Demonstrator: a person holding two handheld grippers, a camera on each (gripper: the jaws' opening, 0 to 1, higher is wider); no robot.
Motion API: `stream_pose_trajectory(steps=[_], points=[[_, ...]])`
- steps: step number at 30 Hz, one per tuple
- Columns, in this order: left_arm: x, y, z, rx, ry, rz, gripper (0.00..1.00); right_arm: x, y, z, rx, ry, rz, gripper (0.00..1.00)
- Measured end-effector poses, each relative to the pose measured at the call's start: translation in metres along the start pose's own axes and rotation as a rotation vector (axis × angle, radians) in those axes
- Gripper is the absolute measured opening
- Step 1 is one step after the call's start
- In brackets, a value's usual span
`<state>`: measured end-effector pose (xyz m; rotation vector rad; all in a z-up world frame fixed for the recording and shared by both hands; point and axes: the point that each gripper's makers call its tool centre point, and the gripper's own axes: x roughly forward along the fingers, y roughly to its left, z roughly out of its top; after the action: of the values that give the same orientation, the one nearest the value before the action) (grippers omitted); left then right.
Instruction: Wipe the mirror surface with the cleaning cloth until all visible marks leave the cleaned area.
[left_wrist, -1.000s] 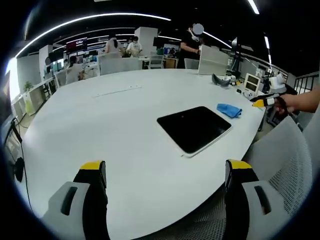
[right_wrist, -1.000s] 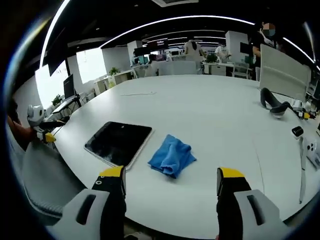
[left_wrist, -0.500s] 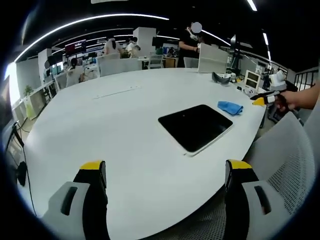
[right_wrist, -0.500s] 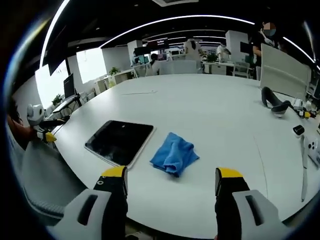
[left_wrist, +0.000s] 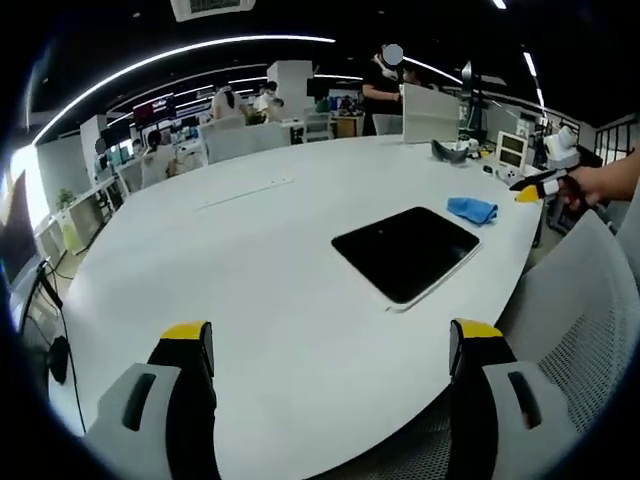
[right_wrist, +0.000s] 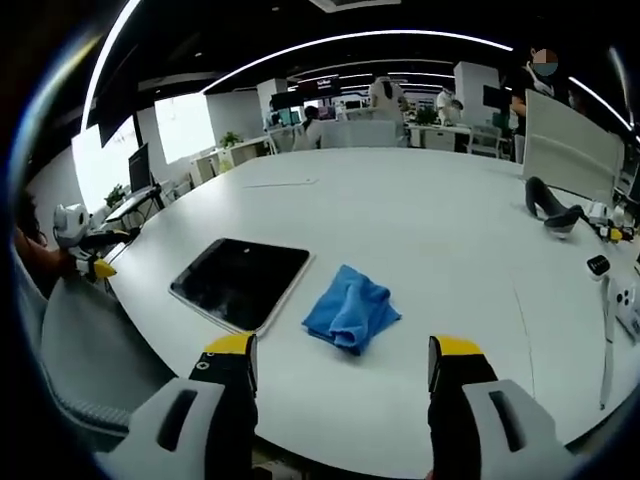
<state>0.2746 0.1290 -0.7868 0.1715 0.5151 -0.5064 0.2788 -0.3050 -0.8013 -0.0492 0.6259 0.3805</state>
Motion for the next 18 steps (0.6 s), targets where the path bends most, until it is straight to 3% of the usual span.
stream_pose_trajectory(steps=[1, 9, 14, 18], points=[[0.0, 0.0, -0.001, -0.006, 0.006, -0.001, 0.98, 0.001, 0.0, -0.003, -0.027, 0.017, -0.004, 0.66], [0.0, -0.001, -0.001, -0.008, 0.006, -0.007, 0.99, 0.005, 0.001, -0.003, -0.005, 0.019, 0.004, 0.7], [0.0, -0.001, 0.0, -0.007, 0.002, -0.009, 0.99, 0.007, 0.0, 0.01, 0.038, -0.039, 0.007, 0.95], [-0.004, -0.007, 0.006, -0.028, 0.008, -0.035, 0.99, 0.004, -0.005, 0.017, 0.05, -0.062, 0.005, 0.97]])
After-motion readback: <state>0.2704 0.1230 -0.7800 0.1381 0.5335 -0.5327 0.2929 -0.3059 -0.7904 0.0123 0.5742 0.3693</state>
